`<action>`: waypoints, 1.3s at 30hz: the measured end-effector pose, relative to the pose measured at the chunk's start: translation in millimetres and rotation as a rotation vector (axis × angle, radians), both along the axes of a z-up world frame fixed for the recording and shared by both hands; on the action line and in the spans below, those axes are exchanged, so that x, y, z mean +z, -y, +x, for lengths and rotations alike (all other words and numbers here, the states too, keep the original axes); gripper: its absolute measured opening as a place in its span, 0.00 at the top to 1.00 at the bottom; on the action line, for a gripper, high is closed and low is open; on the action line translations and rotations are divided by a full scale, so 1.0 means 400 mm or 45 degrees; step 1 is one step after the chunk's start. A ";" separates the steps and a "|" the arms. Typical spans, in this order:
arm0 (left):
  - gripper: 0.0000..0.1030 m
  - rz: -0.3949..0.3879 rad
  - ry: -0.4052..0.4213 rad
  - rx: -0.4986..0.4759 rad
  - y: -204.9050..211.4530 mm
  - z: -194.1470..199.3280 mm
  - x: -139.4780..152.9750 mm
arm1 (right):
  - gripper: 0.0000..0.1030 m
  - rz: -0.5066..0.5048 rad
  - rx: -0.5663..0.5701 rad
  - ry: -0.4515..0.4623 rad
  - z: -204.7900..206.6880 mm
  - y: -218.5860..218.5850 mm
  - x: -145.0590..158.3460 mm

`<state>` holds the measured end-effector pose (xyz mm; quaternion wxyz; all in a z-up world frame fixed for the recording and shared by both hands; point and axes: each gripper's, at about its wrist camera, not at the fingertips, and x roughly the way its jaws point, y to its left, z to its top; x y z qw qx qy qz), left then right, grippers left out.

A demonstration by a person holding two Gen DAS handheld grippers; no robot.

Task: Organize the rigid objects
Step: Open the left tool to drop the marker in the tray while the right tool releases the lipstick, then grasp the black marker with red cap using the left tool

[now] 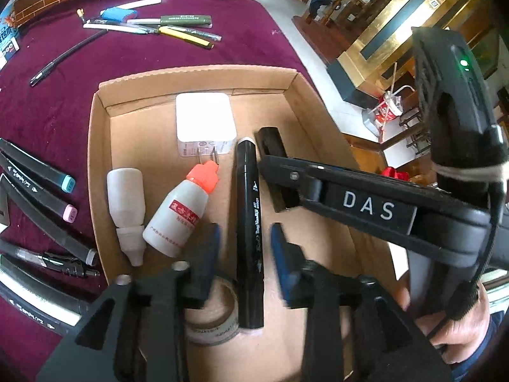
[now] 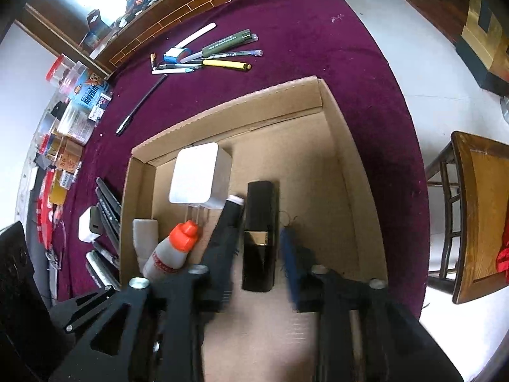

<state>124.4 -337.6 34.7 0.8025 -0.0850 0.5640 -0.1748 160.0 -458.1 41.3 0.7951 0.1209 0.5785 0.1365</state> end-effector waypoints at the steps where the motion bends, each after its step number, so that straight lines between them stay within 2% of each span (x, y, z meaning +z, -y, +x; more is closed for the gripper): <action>1: 0.57 -0.003 0.007 -0.002 -0.001 -0.004 0.007 | 0.64 -0.006 0.000 0.001 -0.003 -0.002 0.004; 7: 0.57 -0.040 0.044 -0.036 -0.022 -0.045 0.064 | 0.64 -0.001 -0.046 0.091 -0.045 -0.006 0.062; 10: 0.57 -0.062 0.085 -0.041 -0.060 -0.084 0.107 | 0.63 0.063 -0.033 0.146 -0.082 -0.031 0.109; 15: 0.57 -0.096 0.153 0.022 -0.204 -0.163 0.180 | 0.63 0.245 0.120 0.133 -0.151 -0.151 0.144; 17: 0.57 -0.081 0.170 0.086 -0.282 -0.198 0.193 | 0.56 0.269 0.194 0.083 -0.165 -0.211 0.125; 19: 0.57 -0.074 0.170 0.152 -0.357 -0.228 0.191 | 0.55 0.284 0.264 0.019 -0.177 -0.282 0.090; 23: 0.57 -0.066 0.113 0.327 -0.523 -0.292 0.145 | 0.56 0.178 0.322 -0.025 -0.179 -0.391 0.029; 28: 0.56 -0.074 0.039 0.459 -0.643 -0.374 0.086 | 0.56 0.084 0.323 -0.056 -0.152 -0.443 -0.018; 35: 0.56 -0.069 0.005 0.486 -0.712 -0.432 0.056 | 0.57 0.096 0.265 -0.076 -0.167 -0.464 -0.033; 38: 0.56 -0.065 0.002 0.474 -0.725 -0.443 0.055 | 0.54 0.071 0.285 -0.083 -0.205 -0.495 -0.028; 39: 0.56 -0.066 0.001 0.471 -0.727 -0.444 0.055 | 0.54 0.145 0.301 -0.128 -0.224 -0.507 -0.034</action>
